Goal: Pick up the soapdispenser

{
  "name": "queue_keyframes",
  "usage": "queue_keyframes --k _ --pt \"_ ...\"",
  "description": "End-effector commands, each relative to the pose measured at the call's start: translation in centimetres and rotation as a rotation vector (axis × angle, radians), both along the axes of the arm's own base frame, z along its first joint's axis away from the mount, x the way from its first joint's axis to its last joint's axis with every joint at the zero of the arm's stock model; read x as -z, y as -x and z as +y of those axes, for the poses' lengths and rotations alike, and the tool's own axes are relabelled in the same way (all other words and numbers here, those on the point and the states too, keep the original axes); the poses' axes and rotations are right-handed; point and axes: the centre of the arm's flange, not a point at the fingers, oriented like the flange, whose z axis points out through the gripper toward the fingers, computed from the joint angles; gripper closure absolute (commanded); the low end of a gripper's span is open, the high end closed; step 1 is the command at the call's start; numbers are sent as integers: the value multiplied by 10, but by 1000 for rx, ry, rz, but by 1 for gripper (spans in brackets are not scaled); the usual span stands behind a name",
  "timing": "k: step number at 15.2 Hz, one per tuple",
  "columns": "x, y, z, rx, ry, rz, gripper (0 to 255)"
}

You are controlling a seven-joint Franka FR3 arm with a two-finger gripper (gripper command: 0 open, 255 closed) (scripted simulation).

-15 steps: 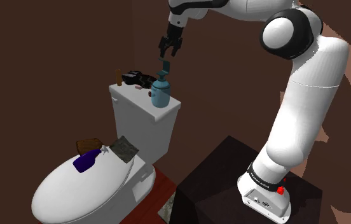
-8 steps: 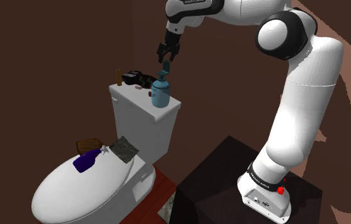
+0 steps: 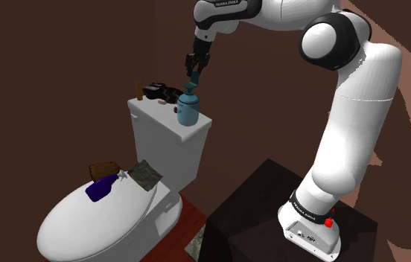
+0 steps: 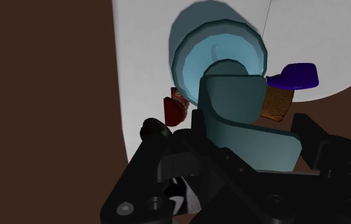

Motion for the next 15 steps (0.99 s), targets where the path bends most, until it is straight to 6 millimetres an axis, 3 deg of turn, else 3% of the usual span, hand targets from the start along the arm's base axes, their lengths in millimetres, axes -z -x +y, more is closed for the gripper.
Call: queue_keyframes --k 1,4,15 --pt "1 0 0 0 0 2 255" --pt "2 0 1 0 0 2 255" --pt "-56 0 1 0 0 2 255"
